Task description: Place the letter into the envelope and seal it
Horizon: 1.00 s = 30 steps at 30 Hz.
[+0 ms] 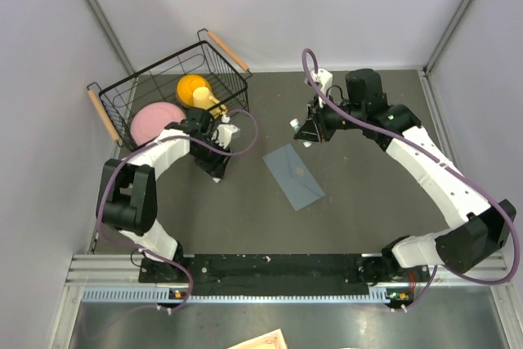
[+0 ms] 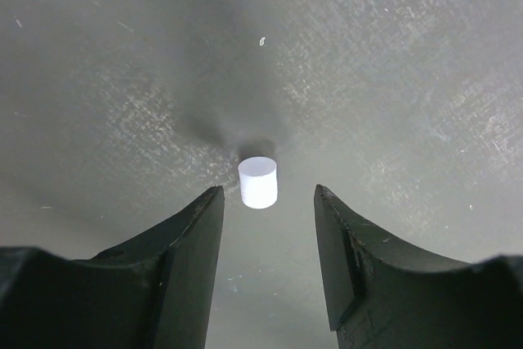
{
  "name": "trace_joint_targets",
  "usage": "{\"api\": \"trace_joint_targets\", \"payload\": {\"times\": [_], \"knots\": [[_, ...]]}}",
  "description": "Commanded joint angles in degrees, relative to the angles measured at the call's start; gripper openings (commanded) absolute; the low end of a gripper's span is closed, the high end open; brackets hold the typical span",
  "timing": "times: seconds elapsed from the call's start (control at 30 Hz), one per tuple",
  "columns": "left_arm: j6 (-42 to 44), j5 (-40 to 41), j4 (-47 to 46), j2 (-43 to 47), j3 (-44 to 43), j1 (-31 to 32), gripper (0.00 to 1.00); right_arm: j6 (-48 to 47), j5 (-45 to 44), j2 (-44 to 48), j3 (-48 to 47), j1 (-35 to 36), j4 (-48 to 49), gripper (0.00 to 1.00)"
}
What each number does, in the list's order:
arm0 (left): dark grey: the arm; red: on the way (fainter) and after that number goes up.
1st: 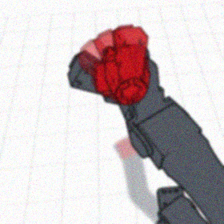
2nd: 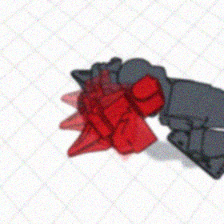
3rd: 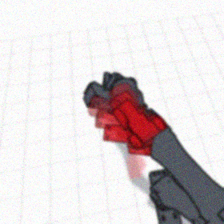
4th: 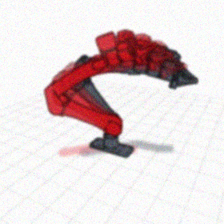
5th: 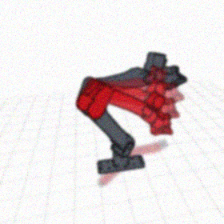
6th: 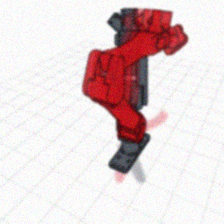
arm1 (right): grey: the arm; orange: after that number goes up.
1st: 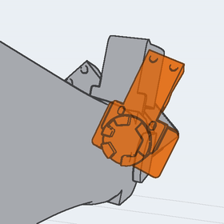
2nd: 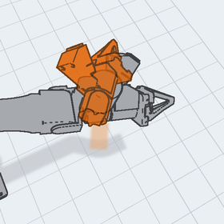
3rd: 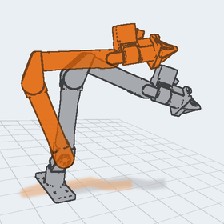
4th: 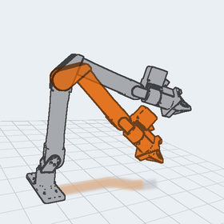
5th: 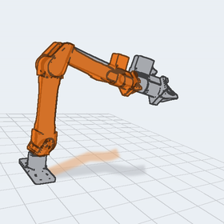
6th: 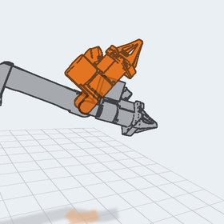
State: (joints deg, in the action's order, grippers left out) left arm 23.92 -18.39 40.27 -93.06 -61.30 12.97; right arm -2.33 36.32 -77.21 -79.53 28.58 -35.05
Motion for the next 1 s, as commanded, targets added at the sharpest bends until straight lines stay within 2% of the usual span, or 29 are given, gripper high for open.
{"api": "trace_joint_targets", "payload": {"times": [0.0, 0.4, 0.6, 0.63, 0.8, 0.93, 0.97], "knots": [[-3.0, 3.97, -3.0, -1.42, 0.47, 2.05, 0.53, 0.22, 1.21, 0.92, -0.1, -0.89, 1.91, 0.0], [-5.03, 12.15, -5.82, -4.32, 2.85, 5.22, 0.51, 0.31, 2.36, 0.39, -0.37, -0.98, 1.91, 0.0], [-6.08, 12.06, -5.91, -5.03, 3.2, 5.48, 0.45, 0.31, 2.36, 0.22, -0.54, -0.89, 1.82, 0.0], [-6.25, 11.63, -5.91, -4.86, 3.2, 5.48, 0.4, 0.31, 2.36, 0.3, -0.54, -0.98, 1.82, 0.0], [-9.15, 10.31, -3.19, -4.5, 1.36, 5.92, 0.28, 0.48, 2.44, 0.04, -0.89, -0.98, 1.82, 0.0], [-17.4, 3.47, 4.19, -3.45, -5.3, 5.92, 0.24, 1.36, 3.14, -0.13, -1.33, -1.42, 1.82, 0.0], [-21.42, -1.07, 7.16, -3.1, -6.37, 5.92, 0.22, 1.62, 3.41, -0.57, -1.51, -1.59, 1.82, 0.0]]}}
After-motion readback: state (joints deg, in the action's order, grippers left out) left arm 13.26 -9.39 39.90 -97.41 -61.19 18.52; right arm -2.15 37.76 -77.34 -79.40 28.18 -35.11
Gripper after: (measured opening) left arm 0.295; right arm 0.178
